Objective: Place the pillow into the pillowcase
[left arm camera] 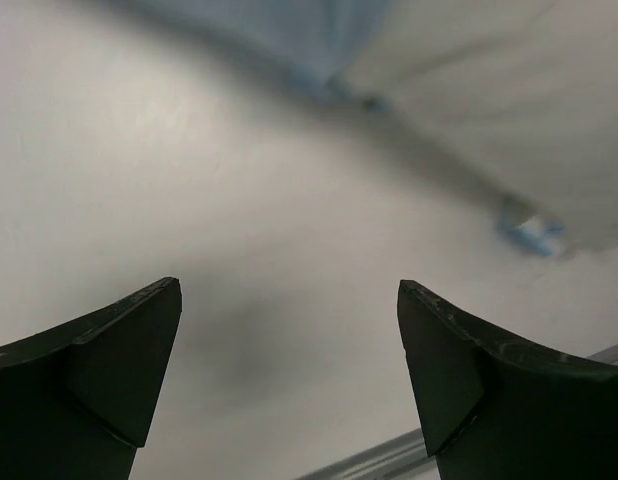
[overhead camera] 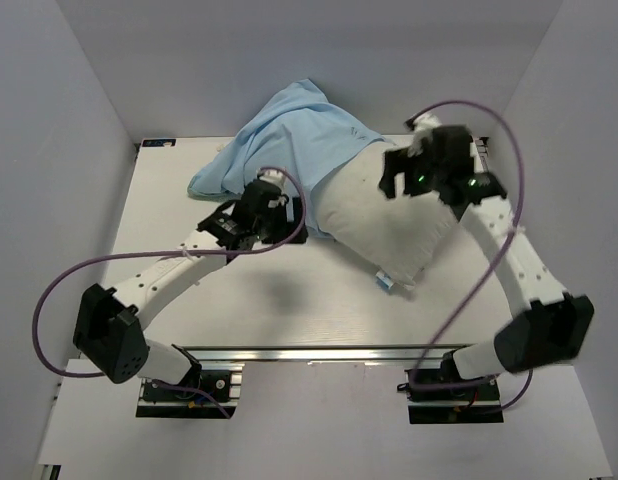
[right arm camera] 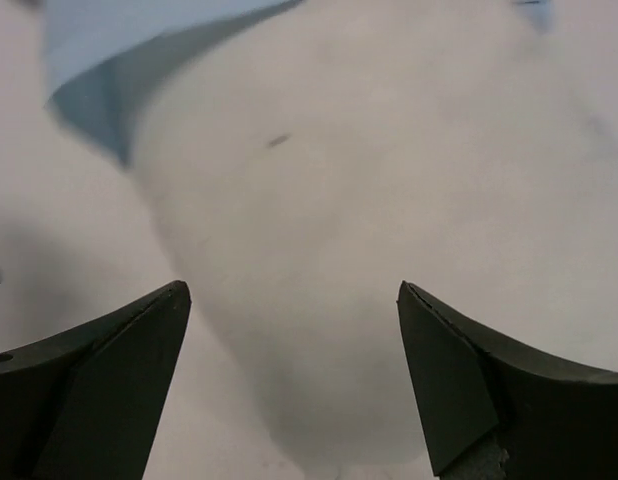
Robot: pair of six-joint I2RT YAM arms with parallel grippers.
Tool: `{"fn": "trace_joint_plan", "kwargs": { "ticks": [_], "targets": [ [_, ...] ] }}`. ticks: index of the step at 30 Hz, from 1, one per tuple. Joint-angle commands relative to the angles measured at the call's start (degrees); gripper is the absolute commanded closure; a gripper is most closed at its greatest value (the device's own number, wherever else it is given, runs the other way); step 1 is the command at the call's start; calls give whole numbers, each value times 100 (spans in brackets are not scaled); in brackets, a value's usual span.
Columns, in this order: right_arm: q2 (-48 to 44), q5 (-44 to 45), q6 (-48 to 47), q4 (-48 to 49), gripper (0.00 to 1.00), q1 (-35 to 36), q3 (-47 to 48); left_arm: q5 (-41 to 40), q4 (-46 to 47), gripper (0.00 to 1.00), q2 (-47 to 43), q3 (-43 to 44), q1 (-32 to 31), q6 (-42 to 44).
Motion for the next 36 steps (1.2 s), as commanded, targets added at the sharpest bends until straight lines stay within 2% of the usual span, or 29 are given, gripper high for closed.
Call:
{"fn": "trace_joint_plan", "kwargs": {
  "ticks": [1, 4, 7, 10, 16, 17, 20, 23, 26, 27, 29, 36],
  "targets": [
    [-799, 1051, -1313, 72, 11, 1259, -1201, -187, -329, 2, -145, -507, 23, -380],
    [-1257, 1289, -1209, 590, 11, 1622, -2004, -143, -83, 2, -496, -894, 49, -424],
    [-1398, 1219, -1208, 819, 11, 1851, -2235, -256, 15, 2, -769, -1114, 67, -433],
    [-1460, 1552, -1542, 1293, 11, 2211, -2718, -397, -21, 2, -884, -1228, 76, -451],
    [-329, 2430, -1824, 1111, 11, 2520, -2649, -564, -29, 2, -937, -1256, 111, -477],
    [-161, 3058, -1719, 1093, 11, 2529, -2614, -573, -38, 2, -928, -1255, 120, -460],
    [506, 3809, -1350, 987, 11, 2511, -2245, -582, 32, 2, -884, -1247, 155, -416],
    [1060, 3821, -1306, 1127, 12, 2511, -2078, -564, 32, 2, -805, -1168, 181, -389],
    [1466, 3715, -1069, 900, 54, 2511, -1595, -591, 32, 2, -726, -1123, 207, -363],
    [1484, 3654, -1042, 829, 78, 2511, -1402, -582, 50, 2, -691, -1115, 216, -328],
    [1406, 3470, -919, 803, 100, 2511, -1191, -512, 198, 2, -647, -1106, 234, -275],
    [685, 2635, -734, 521, 100, 2494, -478, 33, 708, 2, 38, -755, 251, -73]
  ]
}}
